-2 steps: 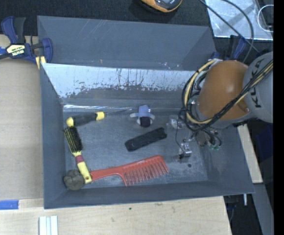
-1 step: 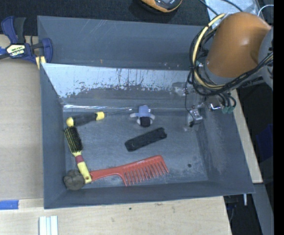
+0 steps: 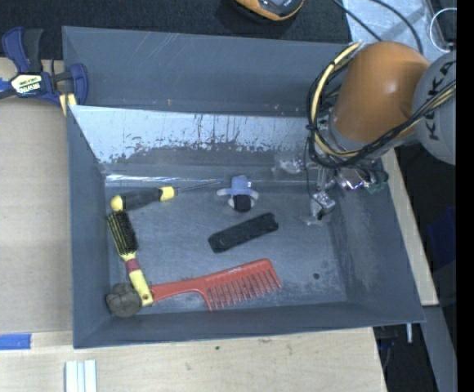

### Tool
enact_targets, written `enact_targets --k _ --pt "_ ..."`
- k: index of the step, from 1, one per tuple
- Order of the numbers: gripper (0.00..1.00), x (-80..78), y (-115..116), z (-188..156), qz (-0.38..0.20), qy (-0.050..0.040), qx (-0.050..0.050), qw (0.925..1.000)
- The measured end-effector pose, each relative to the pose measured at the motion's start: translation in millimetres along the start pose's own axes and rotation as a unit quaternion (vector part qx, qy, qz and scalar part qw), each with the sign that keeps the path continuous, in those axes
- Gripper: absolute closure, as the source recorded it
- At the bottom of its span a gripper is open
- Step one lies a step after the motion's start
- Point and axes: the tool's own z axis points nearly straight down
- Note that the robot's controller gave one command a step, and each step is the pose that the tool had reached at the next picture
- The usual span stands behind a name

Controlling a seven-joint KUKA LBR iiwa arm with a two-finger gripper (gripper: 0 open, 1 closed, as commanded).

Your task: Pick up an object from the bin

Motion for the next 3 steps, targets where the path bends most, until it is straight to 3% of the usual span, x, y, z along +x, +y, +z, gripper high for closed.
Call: enact_targets --k 1,2,3 --pt "0.00 16.2 -2 2 -0.070 -0.0004 0.000 0.9976" --pt "0.00 6.5 74 63 -0.032 0.0007 -0.003 0.9995" --pt "0.00 58.0 33 67 -0.109 -0.0015 0.000 0.9940"
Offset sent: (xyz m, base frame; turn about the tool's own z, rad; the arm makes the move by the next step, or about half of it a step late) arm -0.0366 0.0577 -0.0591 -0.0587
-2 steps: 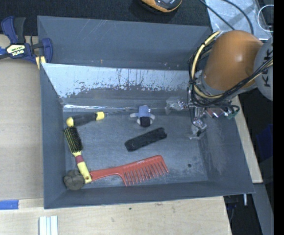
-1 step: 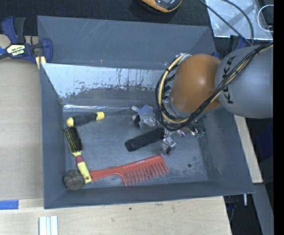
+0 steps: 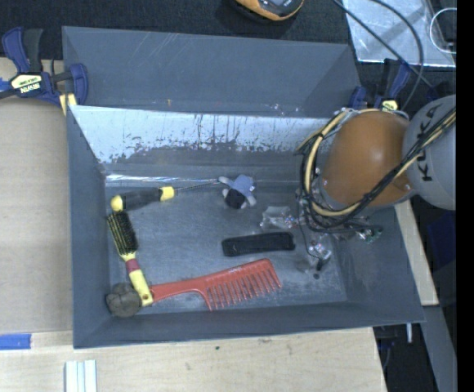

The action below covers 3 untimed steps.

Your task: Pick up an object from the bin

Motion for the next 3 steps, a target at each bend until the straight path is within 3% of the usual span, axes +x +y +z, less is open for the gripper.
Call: enact_targets --k 1,2,3 --pt "0.00 -30.1 30 -93 0.026 0.0012 -0.003 0.9996" --pt "0.00 -21.6 45 -87 -0.145 -0.0012 0.000 0.9894" --pt "0.00 17.2 23 -40 -0.269 0.0017 -0.005 0.9632"
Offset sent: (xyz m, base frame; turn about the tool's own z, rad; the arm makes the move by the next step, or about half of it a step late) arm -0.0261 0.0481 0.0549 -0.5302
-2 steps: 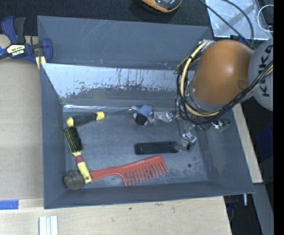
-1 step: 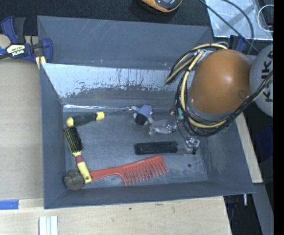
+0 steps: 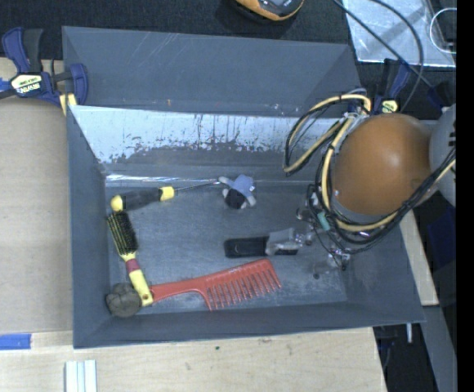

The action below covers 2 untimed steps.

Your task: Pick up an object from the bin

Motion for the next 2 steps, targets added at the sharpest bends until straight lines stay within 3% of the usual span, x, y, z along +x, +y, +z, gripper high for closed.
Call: enact_targets --k 1,2 --pt "0.00 -9.0 -3 12 -0.085 -0.0007 0.005 0.9964" --pt "0.00 -69.7 56 17 -0.270 -0.0007 0.000 0.9628"
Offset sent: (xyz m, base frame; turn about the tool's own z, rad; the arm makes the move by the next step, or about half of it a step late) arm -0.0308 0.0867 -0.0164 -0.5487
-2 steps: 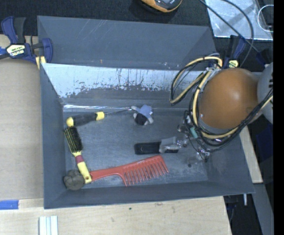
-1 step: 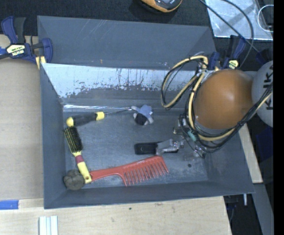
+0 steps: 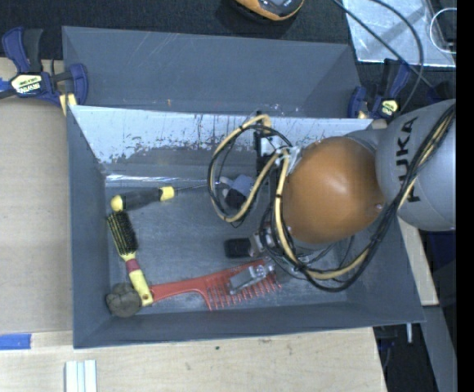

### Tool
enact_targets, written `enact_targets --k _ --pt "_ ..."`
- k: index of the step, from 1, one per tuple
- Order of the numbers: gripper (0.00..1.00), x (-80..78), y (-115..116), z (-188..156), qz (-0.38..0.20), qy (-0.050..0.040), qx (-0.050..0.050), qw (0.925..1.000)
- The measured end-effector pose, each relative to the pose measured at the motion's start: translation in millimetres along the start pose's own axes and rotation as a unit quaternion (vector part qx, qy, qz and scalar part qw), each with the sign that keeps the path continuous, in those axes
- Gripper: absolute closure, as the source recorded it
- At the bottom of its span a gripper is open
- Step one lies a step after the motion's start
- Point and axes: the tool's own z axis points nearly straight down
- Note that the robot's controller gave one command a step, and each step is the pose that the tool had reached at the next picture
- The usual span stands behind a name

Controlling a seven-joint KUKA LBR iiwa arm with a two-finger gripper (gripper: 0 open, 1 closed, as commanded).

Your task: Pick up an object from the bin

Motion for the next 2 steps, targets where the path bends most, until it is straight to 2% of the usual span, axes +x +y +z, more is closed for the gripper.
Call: enact_targets --k 1,2 --pt "0.00 6.9 -30 -26 -0.092 0.0016 0.005 0.9957" --pt "1.00 46.4 -3 23 -0.027 -0.0012 0.001 0.9996"
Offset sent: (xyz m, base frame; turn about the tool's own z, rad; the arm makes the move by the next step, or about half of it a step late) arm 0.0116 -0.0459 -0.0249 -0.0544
